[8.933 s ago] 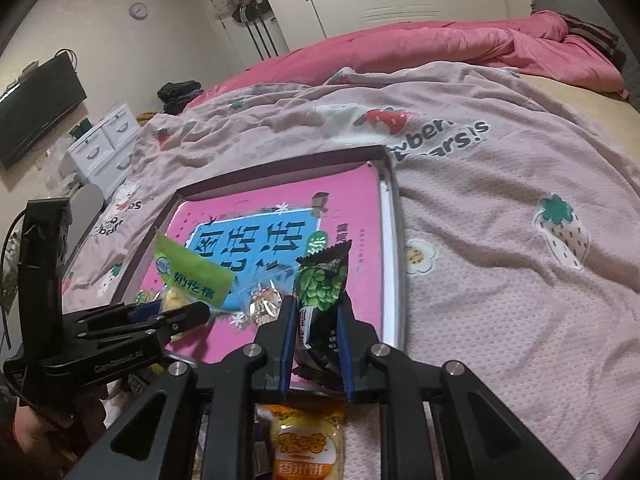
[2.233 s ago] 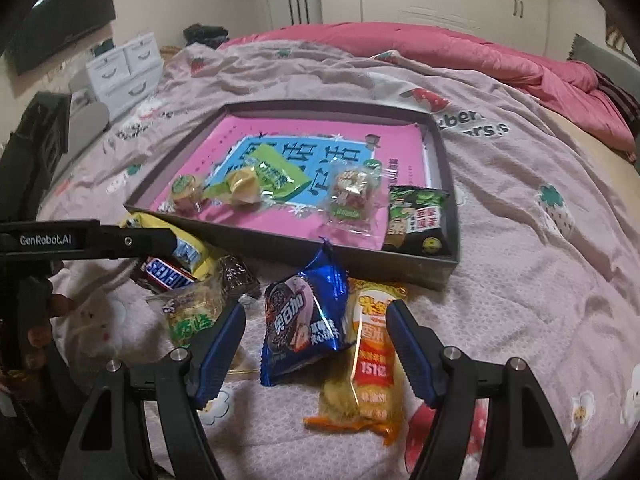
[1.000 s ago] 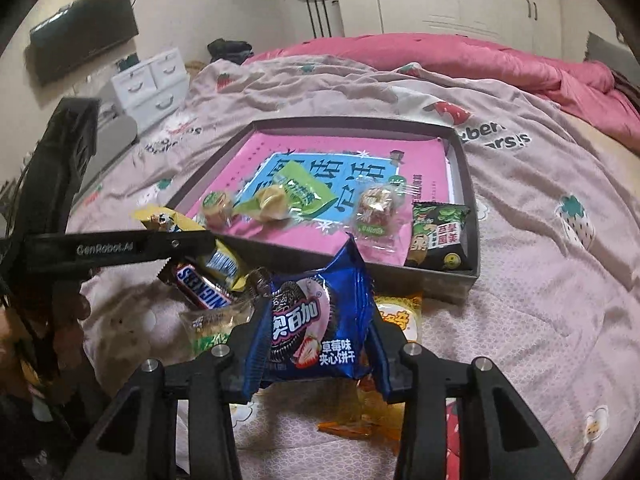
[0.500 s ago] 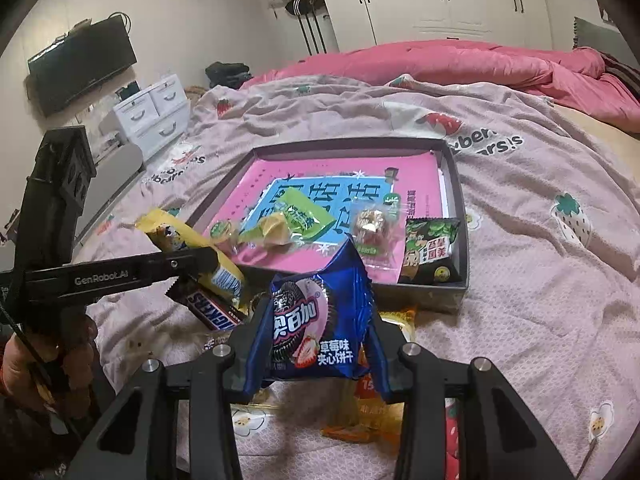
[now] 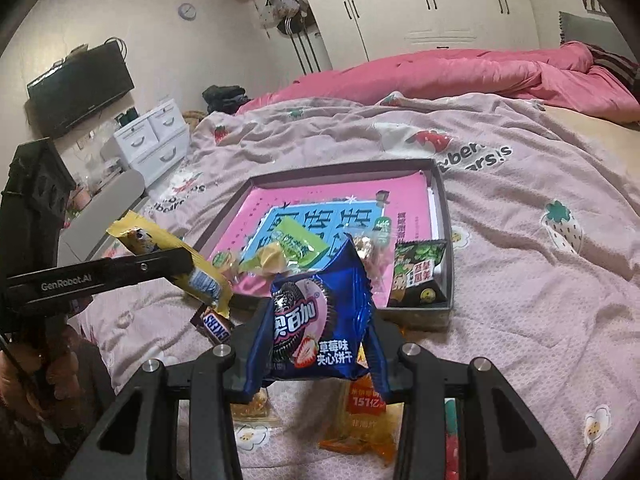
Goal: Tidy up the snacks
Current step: 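Lift both held bags and carry them over the tray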
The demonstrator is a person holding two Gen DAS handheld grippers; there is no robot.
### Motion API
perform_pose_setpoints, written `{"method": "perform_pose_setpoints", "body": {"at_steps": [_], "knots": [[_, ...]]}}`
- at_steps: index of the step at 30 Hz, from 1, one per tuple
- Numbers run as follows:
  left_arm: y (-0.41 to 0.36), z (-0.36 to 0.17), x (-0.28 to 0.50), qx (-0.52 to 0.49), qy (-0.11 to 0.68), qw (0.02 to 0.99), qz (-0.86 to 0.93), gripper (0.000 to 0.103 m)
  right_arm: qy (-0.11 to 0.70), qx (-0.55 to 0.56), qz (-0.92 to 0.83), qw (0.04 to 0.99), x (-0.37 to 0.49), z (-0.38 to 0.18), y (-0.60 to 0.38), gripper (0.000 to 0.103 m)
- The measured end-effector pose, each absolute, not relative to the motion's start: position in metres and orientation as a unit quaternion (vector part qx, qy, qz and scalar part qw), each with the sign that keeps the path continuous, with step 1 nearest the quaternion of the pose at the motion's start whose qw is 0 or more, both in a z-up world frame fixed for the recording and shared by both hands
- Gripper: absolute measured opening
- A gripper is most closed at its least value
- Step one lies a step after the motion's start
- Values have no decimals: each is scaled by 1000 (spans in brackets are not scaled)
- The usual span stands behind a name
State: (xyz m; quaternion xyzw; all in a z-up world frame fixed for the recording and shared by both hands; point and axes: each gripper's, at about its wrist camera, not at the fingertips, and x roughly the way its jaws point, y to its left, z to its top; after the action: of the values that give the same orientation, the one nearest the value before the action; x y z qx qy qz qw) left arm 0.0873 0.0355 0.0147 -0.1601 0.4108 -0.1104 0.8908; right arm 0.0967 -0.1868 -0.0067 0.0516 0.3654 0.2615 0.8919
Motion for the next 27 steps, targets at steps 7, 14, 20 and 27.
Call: {"method": "perform_pose_setpoints", "body": {"at_steps": [7,14,20,27], "knots": [[33,25,92,-144,401,899,-99,16,348,71,262,897,102,1,-195,42],[33,25,99,-135,402,901,-88,16,334,86,256,903,107,8,-202,42],[33,22,106,-134,403,901,-86,16,329,98,250,906,117,10,-206,42],[23,13,116,-119,405,902,-88,16,331,94,245,907,127,7,-203,42]]}}
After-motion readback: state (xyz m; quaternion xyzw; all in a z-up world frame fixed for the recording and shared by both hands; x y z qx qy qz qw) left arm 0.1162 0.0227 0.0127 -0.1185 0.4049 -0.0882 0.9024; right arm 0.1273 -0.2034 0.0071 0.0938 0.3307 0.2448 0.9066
